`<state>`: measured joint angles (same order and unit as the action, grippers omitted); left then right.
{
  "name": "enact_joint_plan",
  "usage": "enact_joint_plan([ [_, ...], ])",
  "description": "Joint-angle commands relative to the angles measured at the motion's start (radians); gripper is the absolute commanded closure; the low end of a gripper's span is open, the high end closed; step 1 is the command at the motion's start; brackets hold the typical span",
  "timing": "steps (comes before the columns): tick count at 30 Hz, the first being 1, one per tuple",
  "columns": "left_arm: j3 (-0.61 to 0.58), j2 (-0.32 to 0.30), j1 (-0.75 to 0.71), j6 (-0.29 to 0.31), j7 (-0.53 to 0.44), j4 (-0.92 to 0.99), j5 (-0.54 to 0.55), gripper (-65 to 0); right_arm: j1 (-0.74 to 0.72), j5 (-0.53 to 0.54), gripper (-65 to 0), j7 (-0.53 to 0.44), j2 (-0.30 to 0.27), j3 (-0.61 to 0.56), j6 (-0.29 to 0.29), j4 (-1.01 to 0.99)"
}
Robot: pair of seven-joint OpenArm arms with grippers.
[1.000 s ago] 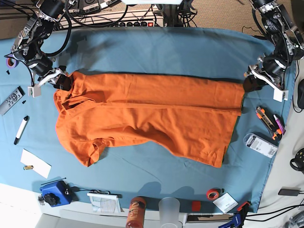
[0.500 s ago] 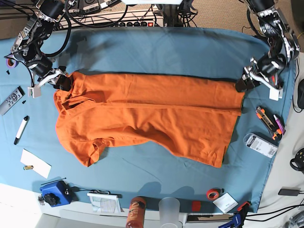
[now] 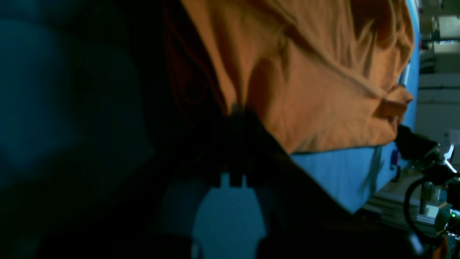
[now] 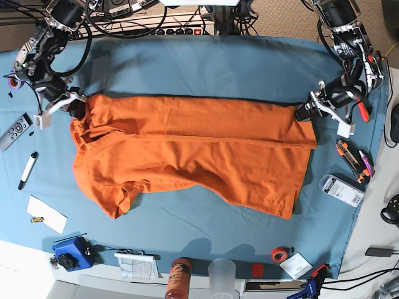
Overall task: Layout the t-shirt on the table in an organized manner, then fold the t-shirt properly
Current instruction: 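Regrasp the shoulder corners with both grippers and tug them taut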
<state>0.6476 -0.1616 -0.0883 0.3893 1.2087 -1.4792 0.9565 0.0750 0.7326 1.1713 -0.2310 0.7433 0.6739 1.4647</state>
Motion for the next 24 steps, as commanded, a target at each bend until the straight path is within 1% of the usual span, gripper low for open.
enact_joint_plan([
  [1,0.014,-0.014,-0.004,-0.003,0.011,-0.014,0.005,0.0,-0.009,0.027,0.0,-0.016,-0.034,0.029,0.0,0.014],
  [5,0.023,-0.014,-0.035,-0.003,0.013,-0.017,0.03,0.0,-0.008,0.07,0.0,0.032,-0.051,0.113,0.024,0.014],
  [8,0.023,-0.014,-0.06,0.005,0.021,-0.018,0.051,0.0,-0.008,0.104,0.0,0.07,-0.051,0.159,0.024,0.014],
  [13,0.024,-0.019,-0.116,0.004,0.026,-0.059,0.055,0.0,0.027,0.159,0.0,0.082,-0.052,0.212,0.024,0.014],
  [17,0.024,-0.019,-0.178,0.005,0.026,-0.154,0.054,0.0,0.062,0.201,0.0,0.111,-0.052,0.22,0.024,0.014],
  [22,0.023,-0.019,-0.237,0.007,0.004,-0.262,0.053,0.0,0.08,0.206,0.0,0.112,-0.052,0.221,0.024,0.014],
  [24,0.023,-0.019,-0.244,0.045,-0.011,-0.272,0.053,0.0,0.079,0.215,0.0,0.116,-0.052,0.22,0.024,0.014],
])
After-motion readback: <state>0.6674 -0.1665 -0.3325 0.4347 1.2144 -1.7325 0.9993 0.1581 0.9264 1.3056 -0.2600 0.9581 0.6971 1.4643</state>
